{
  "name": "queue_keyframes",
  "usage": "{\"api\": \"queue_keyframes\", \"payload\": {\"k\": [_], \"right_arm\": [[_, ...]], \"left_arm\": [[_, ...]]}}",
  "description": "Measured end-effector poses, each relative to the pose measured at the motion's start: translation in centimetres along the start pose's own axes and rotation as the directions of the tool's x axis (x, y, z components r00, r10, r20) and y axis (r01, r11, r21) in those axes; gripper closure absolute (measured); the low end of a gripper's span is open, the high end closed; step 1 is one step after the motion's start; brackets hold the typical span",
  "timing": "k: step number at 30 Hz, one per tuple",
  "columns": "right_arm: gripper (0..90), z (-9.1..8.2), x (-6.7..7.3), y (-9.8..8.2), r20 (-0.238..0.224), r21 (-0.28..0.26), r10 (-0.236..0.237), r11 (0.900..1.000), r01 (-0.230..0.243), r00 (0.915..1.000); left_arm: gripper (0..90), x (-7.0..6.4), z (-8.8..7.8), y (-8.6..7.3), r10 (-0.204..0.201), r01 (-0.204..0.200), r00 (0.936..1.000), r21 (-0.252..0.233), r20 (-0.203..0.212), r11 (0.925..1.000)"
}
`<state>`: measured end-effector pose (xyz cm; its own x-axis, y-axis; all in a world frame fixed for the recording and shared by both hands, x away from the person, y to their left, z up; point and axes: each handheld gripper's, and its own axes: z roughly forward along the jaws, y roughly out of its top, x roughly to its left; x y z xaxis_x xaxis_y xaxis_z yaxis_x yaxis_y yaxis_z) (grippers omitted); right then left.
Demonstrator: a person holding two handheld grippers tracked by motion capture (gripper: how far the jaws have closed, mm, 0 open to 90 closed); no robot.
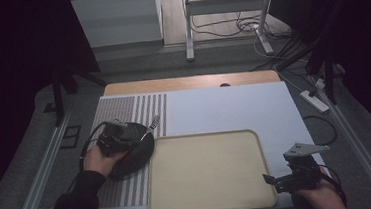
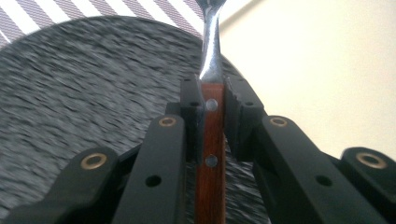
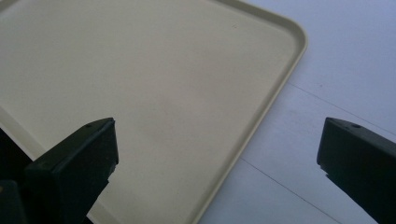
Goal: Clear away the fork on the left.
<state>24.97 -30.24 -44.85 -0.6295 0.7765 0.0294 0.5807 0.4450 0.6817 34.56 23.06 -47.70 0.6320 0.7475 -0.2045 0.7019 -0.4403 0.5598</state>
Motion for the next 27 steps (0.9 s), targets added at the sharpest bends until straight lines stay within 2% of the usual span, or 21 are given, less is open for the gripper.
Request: {"api": "queue_keyframes", "payload": {"k": [3,4,6,8,9,10,11,12,15,18,21,27], "right_arm": [[0.0,0.0,0.0,0.0,0.0,0.001,-0.003,1.0,0.003,1.0],[0.0,0.0,0.0,0.0,0.0,0.002,-0.004,1.0,0.004,1.0],[0.0,0.0,0.1,0.0,-0.001,0.001,-0.005,1.0,0.005,1.0],[0.0,0.0,0.1,0.0,0.0,0.002,-0.005,1.0,0.005,1.0],[0.0,0.1,0.1,0.0,0.001,0.003,-0.006,1.0,0.006,1.0],[0.0,0.0,0.1,0.0,0.003,0.005,-0.009,1.0,0.009,1.0],[0.0,0.0,0.1,0.0,0.003,0.005,-0.009,1.0,0.009,1.0],[0.0,0.1,0.2,0.0,0.002,0.003,-0.013,1.0,0.013,0.9999],[0.0,0.1,0.2,0.1,0.004,0.006,-0.016,1.0,0.016,0.9999],[0.0,0.1,0.2,0.1,0.004,0.006,-0.019,1.0,0.019,0.9998],[0.0,0.1,0.2,0.1,0.005,0.008,-0.019,1.0,0.019,0.9998],[0.0,0.1,0.2,0.1,0.005,0.011,-0.021,1.0,0.021,0.9998]], "left_arm": [[78.1,-1.3,-0.3,-0.6,-0.013,0.013,0.9999,0.002,-0.011,0.9999],[78.1,-1.3,-0.3,-0.6,-0.013,0.013,0.9999,0.002,-0.011,0.9999],[78.1,-2.6,-0.7,-1.4,-0.031,0.031,0.9994,-0.005,-0.016,0.9995],[78.1,-3.3,-0.8,-1.8,-0.045,0.045,0.999,-0.017,-0.002,0.9988],[78.1,-3.3,-0.8,-1.8,-0.045,0.045,0.999,-0.017,-0.002,0.9988],[78.1,-4.1,-0.9,-2.2,-0.051,0.051,0.9987,-0.02,0.0,0.9985],[78.1,-4.1,-0.9,-2.2,-0.051,0.051,0.9987,-0.02,0.0,0.9985],[78.1,-4.8,-0.9,-2.5,-0.065,0.065,0.9979,-0.026,0.002,0.9975],[78.1,-5.5,-0.9,-2.6,-0.074,0.074,0.9972,-0.028,0.0,0.9969],[78.1,-7.2,-0.5,-2.6,-0.069,0.068,0.9973,-0.01,-0.027,0.9976],[78.1,-7.7,-0.2,-2.5,-0.069,0.069,0.9974,-0.005,-0.023,0.9976],[78.0,-9.0,1.2,-1.9,-0.084,0.084,0.9961,0.004,0.027,0.9964]]}}
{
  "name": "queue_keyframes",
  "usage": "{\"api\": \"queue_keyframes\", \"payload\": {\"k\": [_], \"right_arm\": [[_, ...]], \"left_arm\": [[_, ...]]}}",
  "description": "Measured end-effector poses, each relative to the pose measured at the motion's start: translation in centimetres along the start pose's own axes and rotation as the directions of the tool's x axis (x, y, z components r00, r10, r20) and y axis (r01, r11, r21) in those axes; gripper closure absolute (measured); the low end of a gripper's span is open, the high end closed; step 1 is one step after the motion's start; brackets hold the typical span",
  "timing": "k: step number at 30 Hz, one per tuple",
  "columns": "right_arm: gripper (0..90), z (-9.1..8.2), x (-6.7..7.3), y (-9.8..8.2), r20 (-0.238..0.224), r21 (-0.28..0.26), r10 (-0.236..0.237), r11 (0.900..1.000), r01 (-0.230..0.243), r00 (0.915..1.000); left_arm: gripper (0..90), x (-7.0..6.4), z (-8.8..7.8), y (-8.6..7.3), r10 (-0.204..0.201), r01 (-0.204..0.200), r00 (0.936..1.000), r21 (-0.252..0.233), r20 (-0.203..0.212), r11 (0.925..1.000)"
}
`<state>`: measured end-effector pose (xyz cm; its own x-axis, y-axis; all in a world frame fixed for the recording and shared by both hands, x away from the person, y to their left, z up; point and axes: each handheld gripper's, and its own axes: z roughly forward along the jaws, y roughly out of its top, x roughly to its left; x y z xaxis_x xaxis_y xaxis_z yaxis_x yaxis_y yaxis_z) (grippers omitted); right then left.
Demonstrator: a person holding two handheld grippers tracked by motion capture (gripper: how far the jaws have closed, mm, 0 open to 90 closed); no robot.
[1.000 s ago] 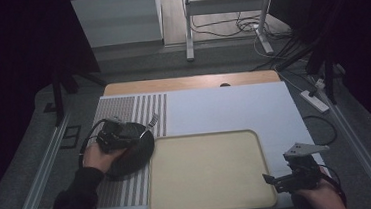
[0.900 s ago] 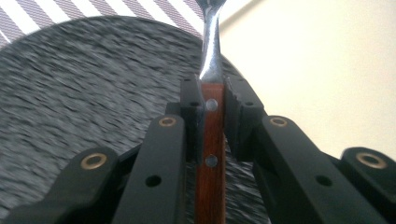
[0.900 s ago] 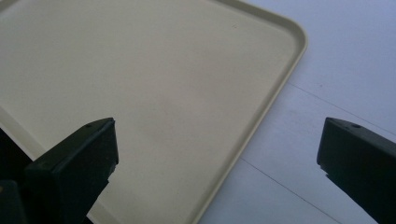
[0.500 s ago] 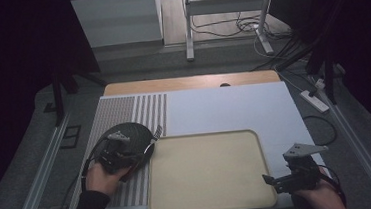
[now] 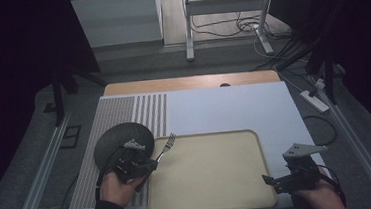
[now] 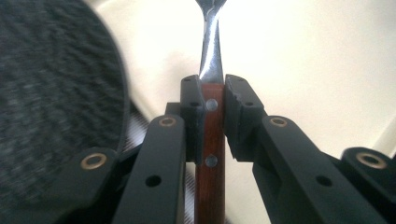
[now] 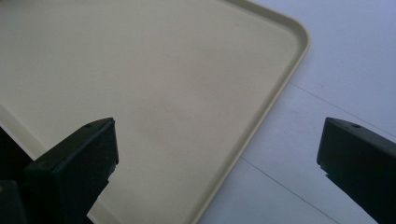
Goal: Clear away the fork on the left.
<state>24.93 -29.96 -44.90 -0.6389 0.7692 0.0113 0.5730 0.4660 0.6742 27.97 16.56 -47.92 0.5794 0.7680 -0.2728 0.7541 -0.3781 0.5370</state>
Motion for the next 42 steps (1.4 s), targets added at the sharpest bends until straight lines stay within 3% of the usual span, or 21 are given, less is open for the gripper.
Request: {"api": "queue_keyframes", "payload": {"k": [10,22,24,25,28,30,33,34,35,37,42], "right_arm": [[0.0,0.1,0.0,0.0,-0.001,0.006,-0.007,1.0,0.007,1.0],[0.0,0.1,0.1,0.0,-0.006,0.007,-0.011,1.0,0.011,0.9999],[0.0,0.1,0.1,0.0,-0.006,0.007,-0.013,1.0,0.013,0.9999],[0.0,0.1,0.1,0.0,-0.006,0.006,-0.014,1.0,0.014,0.9999],[0.0,0.1,0.1,0.0,-0.008,0.007,-0.013,1.0,0.013,0.9999],[0.0,0.1,0.1,0.0,-0.008,0.008,-0.012,1.0,0.012,0.9999],[0.0,0.1,0.1,0.0,-0.008,0.008,-0.014,1.0,0.014,0.9999],[0.0,0.1,0.1,0.0,-0.005,0.012,-0.015,1.0,0.015,0.9999],[0.0,0.1,0.1,0.0,-0.005,0.012,-0.015,1.0,0.015,0.9999],[0.0,0.1,0.1,0.0,-0.007,0.012,-0.014,1.0,0.014,0.9999],[0.0,0.1,0.1,0.0,-0.009,0.01,-0.014,1.0,0.014,0.9999]], "left_arm": [[78.0,-1.4,2.6,1.0,0.0,0.0,1.0,0.029,0.004,0.9996],[77.2,-2.3,5.3,1.0,0.029,-0.024,0.9986,0.111,-0.043,0.9936],[74.6,-2.3,5.7,0.9,0.038,-0.033,0.9986,0.125,-0.037,0.9916],[68.1,-2.4,5.6,1.0,0.044,-0.039,0.9984,0.132,-0.035,0.9905],[60.4,-2.5,5.3,1.3,0.056,-0.051,0.9973,0.108,-0.047,0.9928],[62.8,-2.6,5.1,1.8,0.093,-0.089,0.9945,0.078,-0.048,0.993],[80.8,-2.7,5.2,2.3,0.124,-0.121,0.992,0.084,-0.025,0.9891],[86.6,-3.0,5.7,2.7,0.148,-0.147,0.989,0.094,-0.001,0.9846],[89.0,-3.0,5.7,2.7,0.148,-0.147,0.989,0.094,-0.001,0.9846],[89.2,-3.4,6.7,3.4,0.172,-0.173,0.9848,0.102,0.022,0.9796],[89.2,-3.6,8.0,4.2,0.184,-0.184,0.9829,0.098,0.011,0.978]]}}
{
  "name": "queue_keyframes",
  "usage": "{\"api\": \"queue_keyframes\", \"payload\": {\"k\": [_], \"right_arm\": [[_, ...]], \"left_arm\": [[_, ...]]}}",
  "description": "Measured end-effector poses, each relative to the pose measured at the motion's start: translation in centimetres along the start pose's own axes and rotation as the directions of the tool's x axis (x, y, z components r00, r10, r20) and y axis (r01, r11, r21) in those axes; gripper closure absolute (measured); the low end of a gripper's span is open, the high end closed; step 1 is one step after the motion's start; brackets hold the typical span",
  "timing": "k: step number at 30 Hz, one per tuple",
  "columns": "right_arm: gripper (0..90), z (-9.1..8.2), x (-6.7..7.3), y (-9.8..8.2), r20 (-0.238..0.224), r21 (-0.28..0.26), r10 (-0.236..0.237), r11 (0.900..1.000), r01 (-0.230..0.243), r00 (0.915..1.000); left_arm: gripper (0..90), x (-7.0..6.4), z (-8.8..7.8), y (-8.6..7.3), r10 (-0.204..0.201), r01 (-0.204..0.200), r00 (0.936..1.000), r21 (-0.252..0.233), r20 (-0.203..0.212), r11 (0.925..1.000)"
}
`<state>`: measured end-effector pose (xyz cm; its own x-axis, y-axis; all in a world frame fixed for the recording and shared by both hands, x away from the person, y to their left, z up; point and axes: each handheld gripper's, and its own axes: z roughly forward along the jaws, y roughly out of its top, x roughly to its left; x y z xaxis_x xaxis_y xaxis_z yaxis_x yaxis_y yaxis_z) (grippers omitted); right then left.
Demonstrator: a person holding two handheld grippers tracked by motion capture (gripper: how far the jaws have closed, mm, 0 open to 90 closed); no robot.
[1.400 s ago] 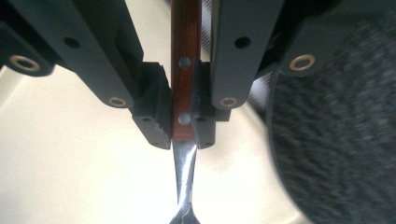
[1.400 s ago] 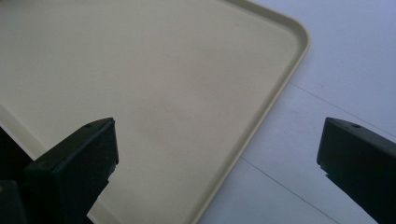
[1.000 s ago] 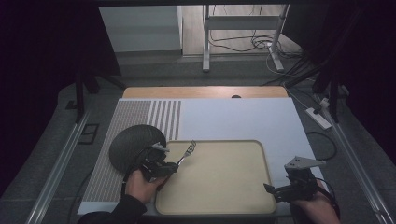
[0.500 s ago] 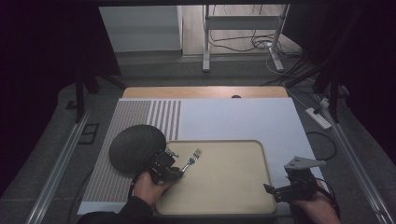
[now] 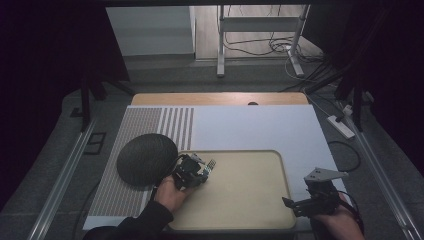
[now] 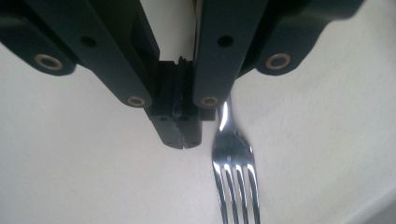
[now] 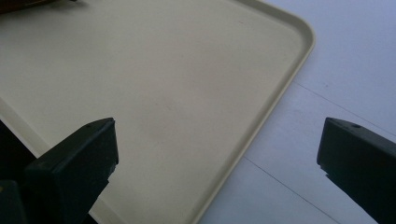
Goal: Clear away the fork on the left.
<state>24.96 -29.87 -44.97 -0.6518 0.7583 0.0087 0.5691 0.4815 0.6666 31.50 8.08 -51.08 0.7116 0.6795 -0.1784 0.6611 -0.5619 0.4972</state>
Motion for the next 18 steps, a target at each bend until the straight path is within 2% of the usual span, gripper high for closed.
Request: {"api": "queue_keyframes", "payload": {"k": [1,4,5,6,13,18], "right_arm": [[0.0,0.0,0.0,0.0,0.0,0.0,0.0,1.0,0.0,1.0],[0.0,0.0,0.0,0.0,-0.002,-0.002,-0.002,1.0,0.002,1.0],[0.0,0.0,0.0,0.0,-0.004,-0.003,0.0,1.0,0.0,1.0],[0.0,0.0,0.0,0.0,-0.005,-0.002,-0.002,1.0,0.002,1.0],[0.0,0.0,0.0,0.0,-0.005,-0.003,-0.004,1.0,0.004,1.0],[0.0,-0.1,0.0,0.0,-0.007,0.0,-0.004,1.0,0.004,1.0]], "left_arm": [[89.2,0.1,0.6,0.1,-0.001,0.001,0.9998,0.006,-0.019,1.0],[89.2,0.5,0.6,0.1,-0.025,0.025,0.9995,-0.006,-0.018,0.9997],[89.1,0.8,0.4,0.0,-0.034,0.034,0.9983,-0.002,-0.047,0.9994],[89.1,1.1,0.2,-0.1,-0.043,0.043,0.9975,-0.002,-0.057,0.9991],[89.1,2.7,-0.6,-0.9,-0.117,0.118,0.9906,0.0,-0.07,0.9931],[89.1,3.4,-1.0,-1.4,-0.144,0.145,0.9867,0.0,-0.075,0.9895]]}}
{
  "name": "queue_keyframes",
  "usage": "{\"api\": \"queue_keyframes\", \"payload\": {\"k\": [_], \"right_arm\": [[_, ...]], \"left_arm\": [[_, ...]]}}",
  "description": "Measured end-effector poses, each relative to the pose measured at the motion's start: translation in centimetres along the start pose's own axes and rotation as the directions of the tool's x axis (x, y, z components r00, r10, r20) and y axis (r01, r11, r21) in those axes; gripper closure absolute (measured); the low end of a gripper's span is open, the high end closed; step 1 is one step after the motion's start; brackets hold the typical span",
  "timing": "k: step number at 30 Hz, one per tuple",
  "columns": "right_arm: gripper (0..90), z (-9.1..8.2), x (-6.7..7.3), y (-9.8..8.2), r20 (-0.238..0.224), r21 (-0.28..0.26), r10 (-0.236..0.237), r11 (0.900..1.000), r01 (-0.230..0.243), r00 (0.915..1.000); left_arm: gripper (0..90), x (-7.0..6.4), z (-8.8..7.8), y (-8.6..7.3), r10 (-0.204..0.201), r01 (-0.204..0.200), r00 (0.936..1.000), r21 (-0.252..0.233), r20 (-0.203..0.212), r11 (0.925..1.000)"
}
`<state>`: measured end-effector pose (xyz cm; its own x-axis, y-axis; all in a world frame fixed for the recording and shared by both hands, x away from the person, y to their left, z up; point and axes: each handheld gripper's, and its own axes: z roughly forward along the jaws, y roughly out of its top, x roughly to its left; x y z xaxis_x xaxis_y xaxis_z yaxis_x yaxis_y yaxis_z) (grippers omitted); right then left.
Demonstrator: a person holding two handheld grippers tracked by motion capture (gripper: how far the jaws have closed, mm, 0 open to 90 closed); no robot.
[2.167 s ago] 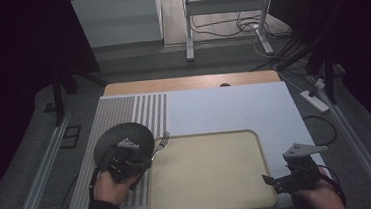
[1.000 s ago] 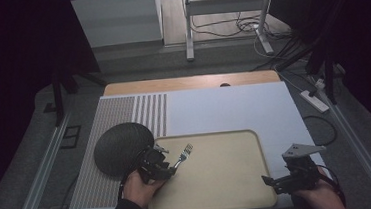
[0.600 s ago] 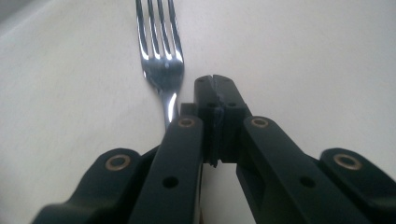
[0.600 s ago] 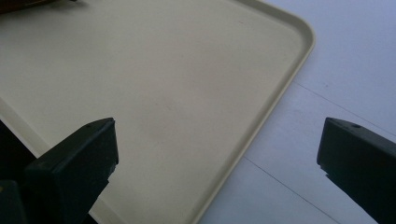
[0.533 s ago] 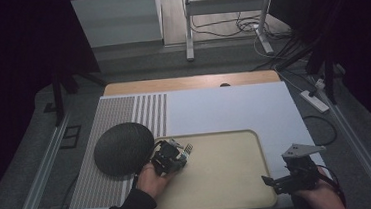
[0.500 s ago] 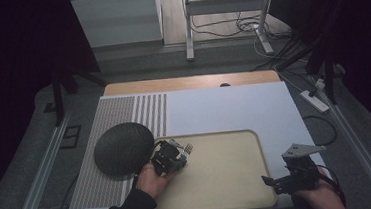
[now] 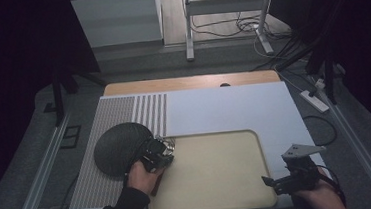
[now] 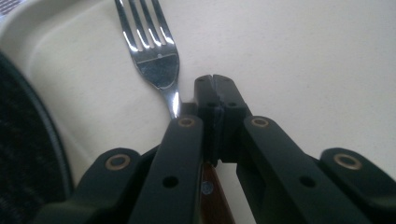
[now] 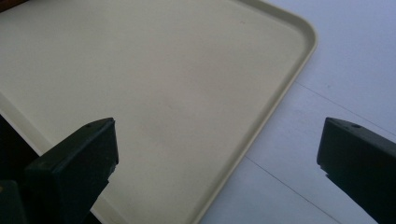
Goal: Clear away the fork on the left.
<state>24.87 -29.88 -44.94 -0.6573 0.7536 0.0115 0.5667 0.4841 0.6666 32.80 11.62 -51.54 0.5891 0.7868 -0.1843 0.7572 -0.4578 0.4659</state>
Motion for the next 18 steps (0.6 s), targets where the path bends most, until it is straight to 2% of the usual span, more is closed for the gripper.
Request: {"api": "queue_keyframes", "payload": {"k": [8,11,18], "right_arm": [[0.0,0.0,0.0,0.0,0.001,0.005,-0.005,1.0,0.005,1.0],[0.0,0.0,0.0,0.0,0.001,0.005,-0.006,1.0,0.006,1.0],[0.0,0.0,0.0,0.0,-0.002,0.005,-0.005,1.0,0.005,1.0]], "left_arm": [[88.6,1.0,-0.6,-0.5,-0.033,0.033,0.9993,0.014,-0.015,0.9993],[88.4,1.5,-0.7,-0.7,-0.051,0.051,0.9987,0.012,-0.001,0.9986],[85.1,1.5,-0.8,-0.7,-0.049,0.049,0.9987,0.009,0.012,0.9988]]}}
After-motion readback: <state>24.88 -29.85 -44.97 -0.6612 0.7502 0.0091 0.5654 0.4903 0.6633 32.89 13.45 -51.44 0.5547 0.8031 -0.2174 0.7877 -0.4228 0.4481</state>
